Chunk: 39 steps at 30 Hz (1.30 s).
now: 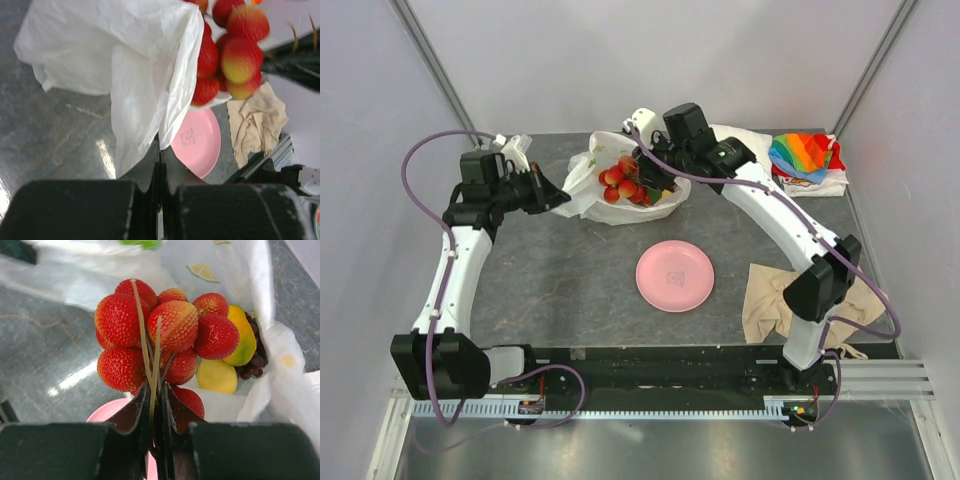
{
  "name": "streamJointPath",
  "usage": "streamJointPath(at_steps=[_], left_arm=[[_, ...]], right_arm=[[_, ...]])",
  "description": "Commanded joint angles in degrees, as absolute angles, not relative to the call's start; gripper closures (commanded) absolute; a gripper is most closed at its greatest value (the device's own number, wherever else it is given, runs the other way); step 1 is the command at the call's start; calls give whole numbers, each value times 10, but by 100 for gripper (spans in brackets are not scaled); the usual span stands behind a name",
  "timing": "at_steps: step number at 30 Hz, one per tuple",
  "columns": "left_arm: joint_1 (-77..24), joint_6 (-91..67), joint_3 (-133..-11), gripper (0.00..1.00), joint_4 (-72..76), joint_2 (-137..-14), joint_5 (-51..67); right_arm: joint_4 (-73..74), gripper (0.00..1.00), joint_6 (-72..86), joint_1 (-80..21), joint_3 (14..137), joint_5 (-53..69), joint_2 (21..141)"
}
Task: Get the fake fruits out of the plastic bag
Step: Take out the fake fruit from the plastic bag, then place the fake fruit on the plate.
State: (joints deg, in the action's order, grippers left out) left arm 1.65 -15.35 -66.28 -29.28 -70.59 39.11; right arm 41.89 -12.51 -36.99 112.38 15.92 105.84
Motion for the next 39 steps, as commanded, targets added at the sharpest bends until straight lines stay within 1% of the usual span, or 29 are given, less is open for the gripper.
streamJointPath(at_steps=[1, 5, 8, 10, 12, 15, 21, 23, 26, 39], left_arm=[[18, -180, -719, 98, -262, -738, 396], [18, -181, -730, 98, -259, -754, 394], [18, -179, -733, 98, -258, -758, 393], [18, -175, -736, 98, -258, -756, 389], [18, -167, -733, 98, -253, -748, 378], [19, -155, -728, 98, -256, -727, 372], [19, -142, -712, 98, -262, -697, 368], [20, -138, -707, 98, -262, -689, 364], [27, -135, -705, 98, -265, -684, 363], [41, -132, -695, 98, -265, -679, 361]], right_arm=[[442, 100, -149, -372, 1152, 206, 974], [474, 100, -176, -382, 1143, 244, 916], [478, 100, -234, -418, 1074, 242, 852], [478, 100, -264, -453, 1003, 221, 823], [475, 100, -299, -469, 936, 212, 792], [460, 100, -332, -479, 866, 204, 768], [418, 100, -346, -481, 785, 173, 789], [362, 100, -345, -481, 743, 136, 795], [316, 100, -351, -481, 713, 99, 810], [247, 100, -330, -481, 655, 51, 856]])
